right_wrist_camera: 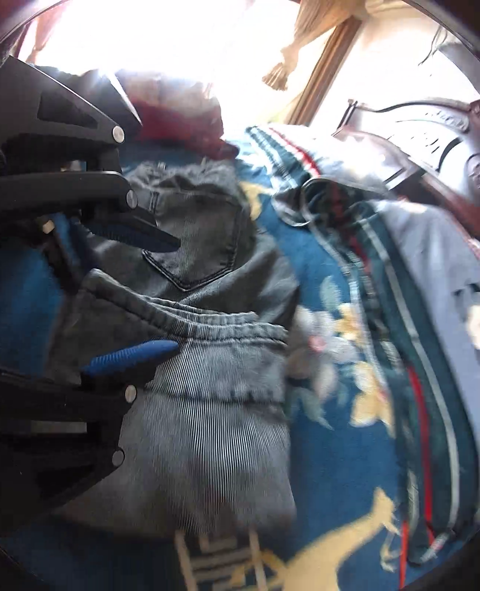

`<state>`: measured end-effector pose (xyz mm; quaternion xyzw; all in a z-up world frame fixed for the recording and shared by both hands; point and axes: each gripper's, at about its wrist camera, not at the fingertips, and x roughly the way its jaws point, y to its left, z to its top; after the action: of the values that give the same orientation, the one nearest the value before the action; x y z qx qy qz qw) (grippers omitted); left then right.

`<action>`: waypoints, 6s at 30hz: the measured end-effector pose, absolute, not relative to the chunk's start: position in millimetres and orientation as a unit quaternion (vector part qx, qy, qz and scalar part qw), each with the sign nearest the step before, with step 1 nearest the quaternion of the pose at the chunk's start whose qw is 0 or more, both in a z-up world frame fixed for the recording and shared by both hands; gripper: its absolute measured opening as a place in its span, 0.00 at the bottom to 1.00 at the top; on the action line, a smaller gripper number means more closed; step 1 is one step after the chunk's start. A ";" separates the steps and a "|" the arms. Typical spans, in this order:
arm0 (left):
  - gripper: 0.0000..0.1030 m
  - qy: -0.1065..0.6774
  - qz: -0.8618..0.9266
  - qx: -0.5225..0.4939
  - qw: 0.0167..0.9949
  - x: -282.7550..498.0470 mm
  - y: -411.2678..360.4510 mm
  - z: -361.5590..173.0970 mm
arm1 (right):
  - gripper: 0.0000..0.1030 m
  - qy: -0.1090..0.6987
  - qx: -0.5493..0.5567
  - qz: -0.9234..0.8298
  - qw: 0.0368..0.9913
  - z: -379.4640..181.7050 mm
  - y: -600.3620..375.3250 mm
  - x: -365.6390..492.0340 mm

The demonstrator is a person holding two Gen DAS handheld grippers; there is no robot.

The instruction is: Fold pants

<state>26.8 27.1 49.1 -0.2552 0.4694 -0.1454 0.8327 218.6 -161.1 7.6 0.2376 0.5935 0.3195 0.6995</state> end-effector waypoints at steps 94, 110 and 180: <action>0.36 0.549 0.012 -0.306 0.777 49.7 287.2 0.0 | 0.32 0.375 -0.336 0.446 0.740 -10.0 144.1 53.3; 0.67 0.524 0.031 -0.353 0.775 45.6 295.2 13.8 | 0.20 0.444 -0.127 0.447 0.766 30.2 98.6 93.7; 0.61 0.500 -0.211 -0.136 0.829 132.7 -90.1 123.0 | 0.58 0.593 0.281 0.196 0.728 -43.3 -237.9 119.9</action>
<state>132.7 -90.1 123.0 -0.1357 0.4998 -0.2105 0.8292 119.9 -237.9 -43.3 0.2812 0.5935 0.1964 0.7281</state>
